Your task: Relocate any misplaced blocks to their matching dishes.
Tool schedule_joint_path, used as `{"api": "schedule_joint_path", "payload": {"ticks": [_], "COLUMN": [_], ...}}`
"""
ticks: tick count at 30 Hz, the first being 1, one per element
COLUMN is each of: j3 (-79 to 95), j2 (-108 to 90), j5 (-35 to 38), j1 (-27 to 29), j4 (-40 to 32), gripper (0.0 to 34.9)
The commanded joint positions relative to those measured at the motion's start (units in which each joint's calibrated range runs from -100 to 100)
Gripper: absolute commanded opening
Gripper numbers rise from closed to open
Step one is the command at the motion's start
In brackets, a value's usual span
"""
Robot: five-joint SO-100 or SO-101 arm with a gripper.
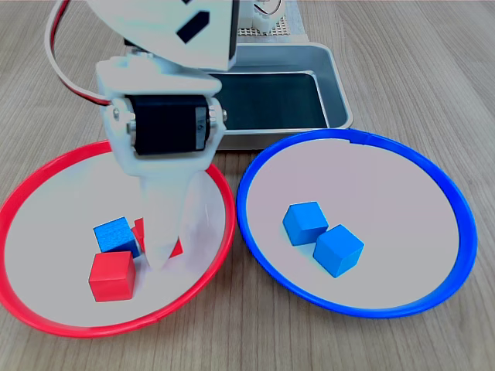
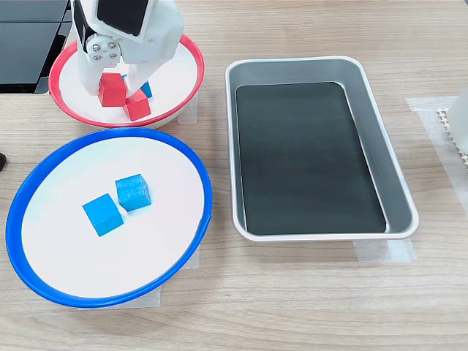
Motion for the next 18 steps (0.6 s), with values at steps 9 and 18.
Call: {"api": "schedule_joint_path", "payload": {"ticks": [9,18], "j3": [-4.1,-5.5], "j2": [1.5,1.5], "j5": [1.0,1.1], "j1": [1.8,1.7], "j4": [-2.3,-1.0], "gripper": [6.9,11.4]}}
